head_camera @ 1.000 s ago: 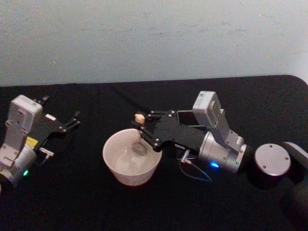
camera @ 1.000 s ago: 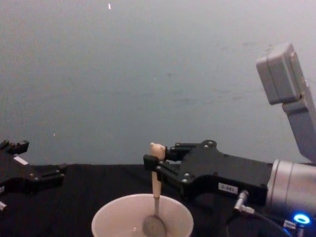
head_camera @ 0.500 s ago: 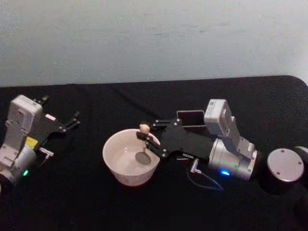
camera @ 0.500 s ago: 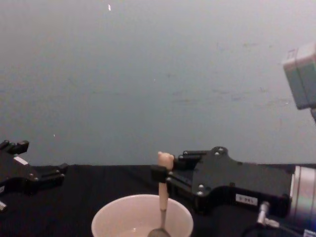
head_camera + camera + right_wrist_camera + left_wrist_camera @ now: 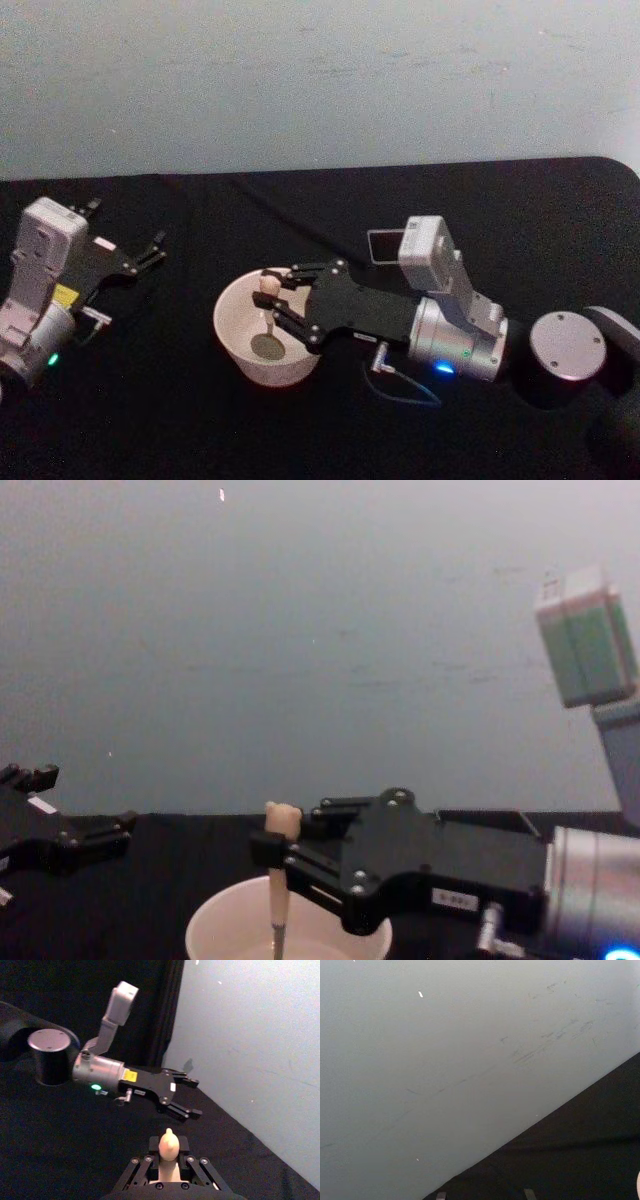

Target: Pick up the stirring spoon with one hand, stir inside the cup, then place it back in its original position.

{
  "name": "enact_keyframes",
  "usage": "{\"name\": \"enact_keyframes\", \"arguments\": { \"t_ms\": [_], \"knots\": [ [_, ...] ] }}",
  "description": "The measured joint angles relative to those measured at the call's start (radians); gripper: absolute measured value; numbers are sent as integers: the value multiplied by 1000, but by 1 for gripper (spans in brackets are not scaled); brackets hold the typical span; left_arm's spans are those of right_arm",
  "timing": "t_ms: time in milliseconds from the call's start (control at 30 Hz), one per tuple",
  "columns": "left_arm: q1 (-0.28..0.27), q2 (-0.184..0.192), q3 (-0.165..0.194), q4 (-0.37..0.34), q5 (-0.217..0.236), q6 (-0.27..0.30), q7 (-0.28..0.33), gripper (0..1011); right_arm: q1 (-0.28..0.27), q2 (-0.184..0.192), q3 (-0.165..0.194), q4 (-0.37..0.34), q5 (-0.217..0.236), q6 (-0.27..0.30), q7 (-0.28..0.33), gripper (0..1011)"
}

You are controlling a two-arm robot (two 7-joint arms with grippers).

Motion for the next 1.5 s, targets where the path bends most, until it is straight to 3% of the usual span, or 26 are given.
{"name": "enact_keyframes", "arguments": {
  "t_ms": [267, 467, 1200, 1500],
  "knots": [
    [0, 0, 0, 0, 0, 0, 0, 1001, 27, -60, 7, 65, -27, 2, -82, 211],
    [0, 0, 0, 0, 0, 0, 0, 1001, 32, -72, 26, 86, -48, 10, -119, 212],
    [0, 0, 0, 0, 0, 0, 0, 1001, 9, -54, 63, 57, -52, 29, -122, 212],
    [0, 0, 0, 0, 0, 0, 0, 1001, -19, -17, 74, 9, -33, 38, -102, 212]
  ]
}}
